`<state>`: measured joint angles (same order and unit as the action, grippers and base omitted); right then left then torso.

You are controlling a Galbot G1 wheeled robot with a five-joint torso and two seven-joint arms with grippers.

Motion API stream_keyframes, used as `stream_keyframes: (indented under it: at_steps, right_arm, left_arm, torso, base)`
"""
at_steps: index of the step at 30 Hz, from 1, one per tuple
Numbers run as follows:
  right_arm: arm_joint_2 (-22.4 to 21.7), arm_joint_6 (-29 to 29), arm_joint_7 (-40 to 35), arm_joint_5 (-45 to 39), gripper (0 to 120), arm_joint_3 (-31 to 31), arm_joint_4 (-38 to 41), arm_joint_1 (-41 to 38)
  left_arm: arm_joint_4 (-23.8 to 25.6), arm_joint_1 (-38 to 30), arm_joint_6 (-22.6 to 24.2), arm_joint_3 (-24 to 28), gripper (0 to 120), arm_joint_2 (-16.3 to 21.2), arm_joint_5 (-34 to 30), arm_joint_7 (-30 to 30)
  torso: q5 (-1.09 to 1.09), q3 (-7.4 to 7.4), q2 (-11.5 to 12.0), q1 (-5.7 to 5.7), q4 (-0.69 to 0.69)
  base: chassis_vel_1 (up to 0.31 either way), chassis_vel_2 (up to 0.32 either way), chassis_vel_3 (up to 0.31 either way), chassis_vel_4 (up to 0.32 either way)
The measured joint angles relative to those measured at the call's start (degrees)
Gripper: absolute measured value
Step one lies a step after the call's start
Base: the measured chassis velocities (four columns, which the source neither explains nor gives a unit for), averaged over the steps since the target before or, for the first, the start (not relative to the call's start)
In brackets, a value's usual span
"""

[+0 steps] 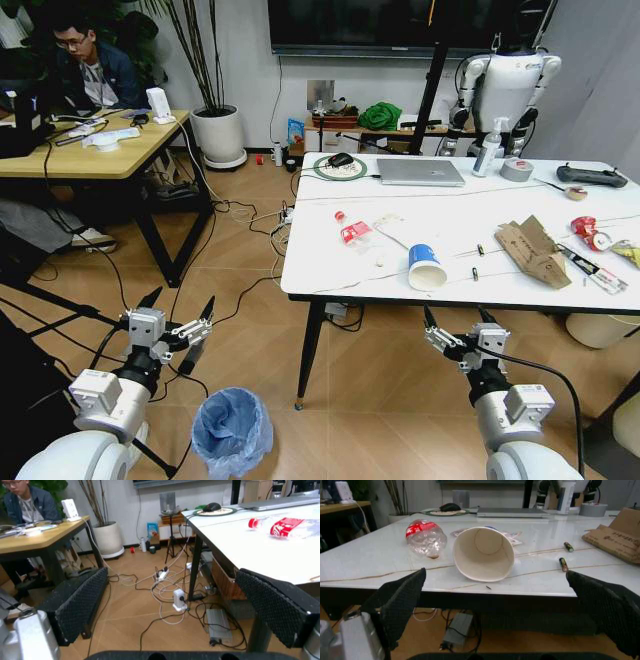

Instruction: Pick up the trash bin and place the trash from the table into it.

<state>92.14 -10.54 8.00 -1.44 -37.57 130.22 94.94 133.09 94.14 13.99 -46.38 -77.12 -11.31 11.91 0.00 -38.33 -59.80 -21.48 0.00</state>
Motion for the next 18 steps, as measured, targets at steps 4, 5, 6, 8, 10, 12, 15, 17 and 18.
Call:
stream_keyframes:
  at_steps: [4, 5, 6, 8, 10, 12, 15, 17, 18]
  right_arm:
    - [0.0, 0.06, 0.14, 0.0, 100, 0.07, -0.03, 0.15]
    - [0.0, 0.11, 0.2, 0.0, 100, 0.09, -0.04, 0.23]
    - [0.0, 0.16, 0.25, 0.0, 100, 0.11, -0.05, 0.34]
    - [0.0, 0.23, 0.27, 0.0, 100, 0.11, -0.07, 0.44]
    - [0.0, 0.27, 0.28, 0.0, 100, 0.1, -0.09, 0.45]
    - [0.0, 0.4, 0.29, -0.01, 100, 0.06, -0.24, 0.47]
    - [0.0, 0.6, 0.28, -0.05, 100, 0.04, -0.41, 0.49]
    - [0.0, 0.62, 0.29, -0.07, 100, 0.06, -0.47, 0.49]
    - [0.0, 0.62, 0.29, -0.08, 100, 0.1, -0.5, 0.47]
  left_arm:
    - [0.01, 0.06, 0.01, 0.35, 100, -0.25, 0.5, 0.04]
    - [0.01, 0.09, 0.0, 0.42, 100, -0.3, 0.61, 0.05]
    - [0.01, 0.15, -0.01, 0.51, 100, -0.34, 0.71, 0.08]
    - [-0.03, 0.16, -0.05, 0.59, 100, -0.36, 0.76, 0.1]
    - [-0.12, 0.15, -0.06, 0.6, 100, -0.36, 0.78, 0.11]
    - [-0.58, -0.07, -0.16, 0.72, 100, -0.33, 0.92, 0.12]
    - [-0.88, -0.31, -0.21, 0.88, 100, -0.29, 1.16, 0.12]
    - [-0.94, -0.46, -0.21, 0.99, 100, -0.21, 1.19, 0.12]
    - [-0.97, -0.5, -0.21, 1.0, 100, -0.16, 1.19, 0.13]
  torso:
    - [0.0, 0.61, 1.1, 0.47, 0.0]
    - [0.0, 0.74, 1.35, 0.59, 0.0]
    - [0.0, 0.91, 1.66, 0.73, 0.0]
    - [0.0, 1.22, 2.22, 0.99, 0.0]
    - [0.0, 1.39, 2.51, 1.12, 0.0]
    - [0.0, 1.77, 3.17, 1.41, 0.0]
    - [0.0, 2.33, 4.15, 1.81, 0.0]
    - [0.0, 2.86, 5.12, 2.24, 0.0]
    - [0.0, 3.05, 5.48, 2.41, 0.0]
  base:
    - [0.0, 0.0, 0.0, 0.0]
    - [0.0, 0.0, 0.0, 0.0]
    - [0.0, 0.0, 0.0, 0.0]
    - [0.0, 0.0, 0.0, 0.0]
    - [0.0, 0.0, 0.0, 0.0]
    - [0.0, 0.0, 0.0, 0.0]
    - [0.0, 0.0, 0.0, 0.0]
    - [0.0, 0.0, 0.0, 0.0]
    - [0.0, 0.0, 0.0, 0.0]
